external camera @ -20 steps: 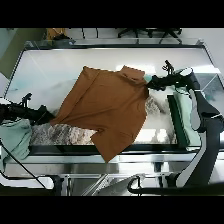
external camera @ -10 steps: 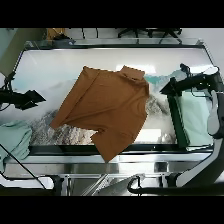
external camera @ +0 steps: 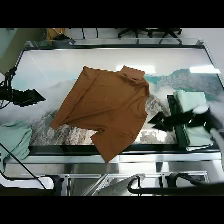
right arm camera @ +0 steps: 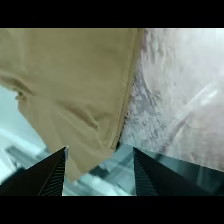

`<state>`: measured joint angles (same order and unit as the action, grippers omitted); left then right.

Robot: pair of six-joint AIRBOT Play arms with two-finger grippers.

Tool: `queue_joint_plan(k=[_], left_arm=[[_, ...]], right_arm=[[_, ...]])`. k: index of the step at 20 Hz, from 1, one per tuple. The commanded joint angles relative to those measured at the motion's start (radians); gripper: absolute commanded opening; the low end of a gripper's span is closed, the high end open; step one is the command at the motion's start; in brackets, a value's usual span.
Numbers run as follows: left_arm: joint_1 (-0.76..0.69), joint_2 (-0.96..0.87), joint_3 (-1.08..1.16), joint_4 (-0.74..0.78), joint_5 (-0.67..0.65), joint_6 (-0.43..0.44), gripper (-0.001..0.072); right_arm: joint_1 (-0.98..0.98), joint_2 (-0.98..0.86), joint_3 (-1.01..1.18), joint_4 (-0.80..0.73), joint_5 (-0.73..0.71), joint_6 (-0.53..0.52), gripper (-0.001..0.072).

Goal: Fold the shirts.

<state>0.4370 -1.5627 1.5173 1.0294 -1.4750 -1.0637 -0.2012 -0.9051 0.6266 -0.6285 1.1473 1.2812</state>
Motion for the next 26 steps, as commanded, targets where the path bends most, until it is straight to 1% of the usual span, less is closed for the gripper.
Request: queue_joint_plan(k=[1,2,5,7,8,10,11,12,13,14,15,16,17,18,19,20,23,26], left_arm=[[-0.001,0.000,0.002,0.000,-0.018,0.009,0.0708],[-0.001,0.000,0.002,0.000,-0.018,0.009,0.0708],[-0.001,0.000,0.002,0.000,-0.020,0.009,0.0708],[-0.001,0.000,0.002,0.000,-0.023,0.009,0.0708],[0.000,0.000,0.002,0.000,-0.023,0.009,0.0709],[0.000,0.000,0.002,0.000,-0.023,0.009,0.0709],[0.000,0.000,0.002,0.000,-0.024,0.009,0.0709],[0.000,0.000,0.002,0.000,-0.029,0.009,0.0709],[0.000,0.000,0.002,0.000,-0.039,0.009,0.0709],[0.000,0.000,0.002,0.000,-0.050,0.011,0.0709],[0.000,0.000,0.002,0.000,-0.063,0.016,0.0708],[-0.001,0.000,0.002,0.000,-0.072,0.016,0.0708],[-0.001,0.000,0.002,-0.003,-0.080,0.016,0.0709],[-0.005,0.000,0.002,-0.005,-0.091,0.012,0.0708],[-0.015,0.002,-0.003,-0.005,-0.097,0.002,0.0708],[-0.031,0.017,-0.033,-0.009,-0.088,-0.002,0.0708],[-0.106,0.078,-0.193,-0.003,-0.025,0.001,0.0708],[-0.194,0.122,-0.357,-0.001,-0.005,-0.023,0.0708]], right_arm=[[0.080,0.116,-0.262,0.188,-0.256,-0.100,0.0479],[0.102,0.108,-0.262,0.188,-0.272,-0.119,0.0478],[0.181,0.074,-0.259,0.189,-0.364,-0.130,0.0479],[0.227,0.031,-0.248,0.212,-0.385,-0.135,0.0478],[0.251,0.008,-0.240,0.245,-0.394,-0.166,0.0478],[0.299,-0.044,-0.208,0.368,-0.418,-0.277,0.0467],[0.315,-0.069,-0.185,0.410,-0.417,-0.328,0.0356],[0.323,-0.090,-0.155,0.428,-0.406,-0.356,0.0190],[0.322,-0.101,-0.124,0.425,-0.383,-0.367,0.0073],[0.315,-0.102,-0.087,0.400,-0.359,-0.366,0.0016],[0.299,-0.097,-0.048,0.345,-0.332,-0.360,0.0016],[0.270,-0.089,-0.004,0.247,-0.307,-0.305,0.0016],[0.226,-0.081,0.049,0.103,-0.283,-0.212,0.0016],[0.176,-0.079,0.104,-0.035,-0.261,-0.143,0.0015],[0.126,-0.080,0.155,-0.130,-0.240,-0.114,0.0015],[0.079,-0.083,0.203,-0.183,-0.229,-0.109,0.0015],[-0.030,-0.116,0.309,-0.198,-0.213,-0.111,0.0015],[-0.023,-0.165,0.332,-0.196,-0.162,-0.130,0.0015]])
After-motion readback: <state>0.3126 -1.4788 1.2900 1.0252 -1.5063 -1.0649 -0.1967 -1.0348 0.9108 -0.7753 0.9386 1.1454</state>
